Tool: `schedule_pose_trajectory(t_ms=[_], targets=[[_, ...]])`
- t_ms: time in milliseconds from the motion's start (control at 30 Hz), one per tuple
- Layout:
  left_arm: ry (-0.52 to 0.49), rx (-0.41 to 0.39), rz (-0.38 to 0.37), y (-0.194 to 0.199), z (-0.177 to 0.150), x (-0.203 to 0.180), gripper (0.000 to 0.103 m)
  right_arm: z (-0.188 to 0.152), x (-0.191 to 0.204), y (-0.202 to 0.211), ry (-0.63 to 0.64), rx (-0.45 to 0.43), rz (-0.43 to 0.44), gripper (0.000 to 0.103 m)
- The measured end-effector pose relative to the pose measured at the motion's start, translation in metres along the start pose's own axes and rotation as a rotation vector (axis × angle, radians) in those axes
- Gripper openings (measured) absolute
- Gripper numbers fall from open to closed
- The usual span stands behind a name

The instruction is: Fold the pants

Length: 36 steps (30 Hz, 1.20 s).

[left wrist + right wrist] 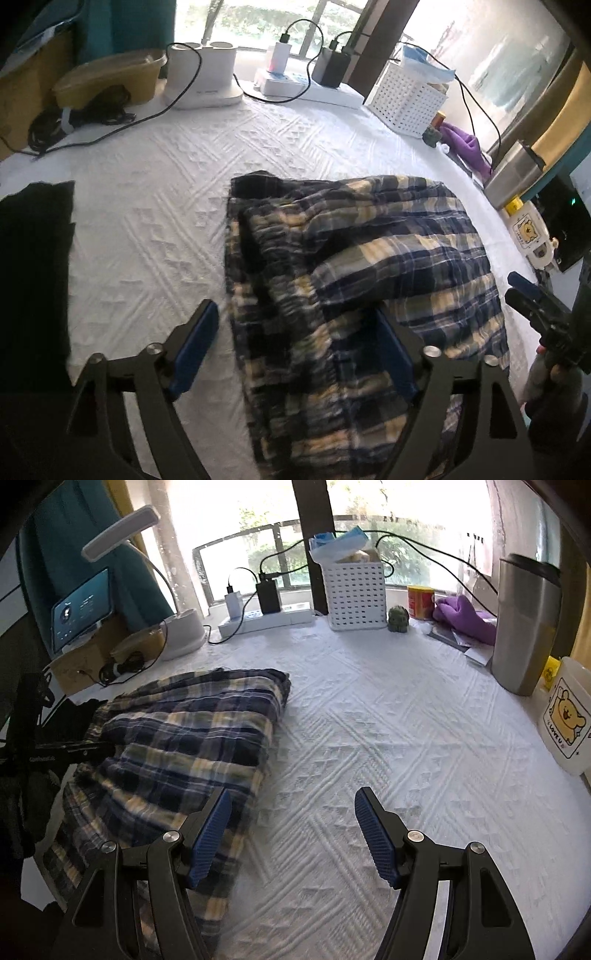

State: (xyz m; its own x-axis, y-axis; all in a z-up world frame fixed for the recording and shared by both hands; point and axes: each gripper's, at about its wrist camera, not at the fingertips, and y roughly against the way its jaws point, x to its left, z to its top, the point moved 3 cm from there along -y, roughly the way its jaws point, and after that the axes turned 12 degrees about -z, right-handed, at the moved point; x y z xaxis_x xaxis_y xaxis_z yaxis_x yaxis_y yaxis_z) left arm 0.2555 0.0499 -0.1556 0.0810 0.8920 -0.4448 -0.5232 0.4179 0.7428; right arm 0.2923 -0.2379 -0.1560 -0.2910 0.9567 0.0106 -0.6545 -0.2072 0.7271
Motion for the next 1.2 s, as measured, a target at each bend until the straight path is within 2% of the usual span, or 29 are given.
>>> schedule_pose_trajectory(t_ms=[100, 233, 433, 500, 700, 800, 933, 1067, 1200], targets=[[-0.026, 0.013, -0.007, -0.006, 0.002, -0.008, 0.085, 0.004, 0.000, -0.007, -0.003, 0.010, 0.008, 0.071], [-0.035, 0.020, -0.066, -0.011, 0.000, -0.017, 0.085, 0.009, 0.004, -0.016, 0.005, 0.017, 0.020, 0.071], [-0.072, 0.020, -0.065, -0.016, 0.003, -0.020, 0.085, 0.016, 0.009, -0.027, 0.005, 0.021, 0.041, 0.071], [-0.077, 0.021, -0.054, -0.019, 0.004, -0.021, 0.085, 0.018, 0.011, -0.030, 0.003, 0.019, 0.049, 0.071], [-0.124, 0.019, -0.015, -0.024, 0.002, -0.030, 0.075, 0.025, 0.015, -0.037, 0.000, 0.020, 0.074, 0.071], [-0.145, 0.009, -0.004, -0.025, 0.000, -0.031, 0.075, 0.027, 0.017, -0.040, 0.004, 0.022, 0.087, 0.071], [-0.205, -0.001, 0.052, -0.030, -0.005, -0.037, 0.075, 0.030, 0.020, -0.045, 0.003, 0.029, 0.106, 0.071], [-0.192, -0.005, 0.047, -0.028, -0.004, -0.035, 0.074, 0.032, 0.021, -0.047, 0.004, 0.030, 0.112, 0.071], [-0.179, -0.019, 0.039, -0.026, -0.003, -0.034, 0.068, 0.033, 0.023, -0.050, 0.007, 0.043, 0.122, 0.071]])
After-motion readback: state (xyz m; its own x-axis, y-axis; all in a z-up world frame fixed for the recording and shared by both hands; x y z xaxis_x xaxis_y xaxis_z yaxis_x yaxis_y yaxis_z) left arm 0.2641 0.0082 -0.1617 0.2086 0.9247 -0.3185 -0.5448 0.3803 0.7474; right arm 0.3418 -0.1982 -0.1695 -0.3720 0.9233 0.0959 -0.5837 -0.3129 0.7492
